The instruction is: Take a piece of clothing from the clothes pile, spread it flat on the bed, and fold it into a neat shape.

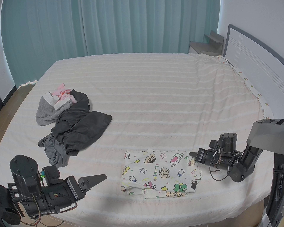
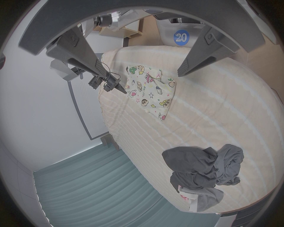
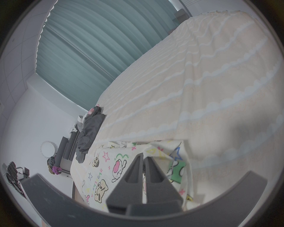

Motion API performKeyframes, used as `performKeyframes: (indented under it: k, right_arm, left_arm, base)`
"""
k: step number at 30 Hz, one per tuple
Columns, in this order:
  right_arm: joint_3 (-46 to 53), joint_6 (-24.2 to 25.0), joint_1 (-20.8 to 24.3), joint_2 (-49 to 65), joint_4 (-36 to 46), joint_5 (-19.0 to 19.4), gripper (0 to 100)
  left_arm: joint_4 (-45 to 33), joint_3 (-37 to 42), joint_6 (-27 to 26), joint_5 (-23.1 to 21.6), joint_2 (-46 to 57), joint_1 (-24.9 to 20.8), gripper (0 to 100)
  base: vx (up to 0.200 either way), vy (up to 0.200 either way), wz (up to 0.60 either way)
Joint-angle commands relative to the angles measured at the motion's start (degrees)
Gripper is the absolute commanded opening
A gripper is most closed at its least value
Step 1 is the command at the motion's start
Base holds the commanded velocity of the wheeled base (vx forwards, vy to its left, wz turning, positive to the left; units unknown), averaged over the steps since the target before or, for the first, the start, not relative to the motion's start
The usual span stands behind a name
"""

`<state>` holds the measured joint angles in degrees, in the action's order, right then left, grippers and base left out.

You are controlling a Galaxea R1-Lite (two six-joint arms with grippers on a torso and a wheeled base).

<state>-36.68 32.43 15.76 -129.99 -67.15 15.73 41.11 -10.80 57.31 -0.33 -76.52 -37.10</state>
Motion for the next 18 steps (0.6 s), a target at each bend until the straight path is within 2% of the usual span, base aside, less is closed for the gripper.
performKeyframes:
  k: [1,6,17,18]
  right_arm:
    - [-0.9,0.0,-1.7,0.1,-0.2,0.0,0]
    - [-2.3,-0.1,-3.9,-0.2,0.2,0.0,0]
    - [-3.0,-0.2,-4.1,-2.4,0.2,0.0,0]
    - [-3.0,-0.2,-4.1,-2.3,0.2,0.0,100]
  left_arm:
    - [0.0,0.0,0.0,0.0,-0.1,0.0,100]
    - [0.0,0.0,0.1,0.0,-0.1,0.0,100]
    - [0.0,0.0,0.0,0.0,-0.1,0.0,100]
    - [0.0,0.0,0.0,0.0,-0.1,0.0,100]
  base:
    - [0.000,0.000,0.00]
    - [0.000,0.000,0.00]
    - [0.000,0.000,0.00]
    - [0.000,0.000,0.00]
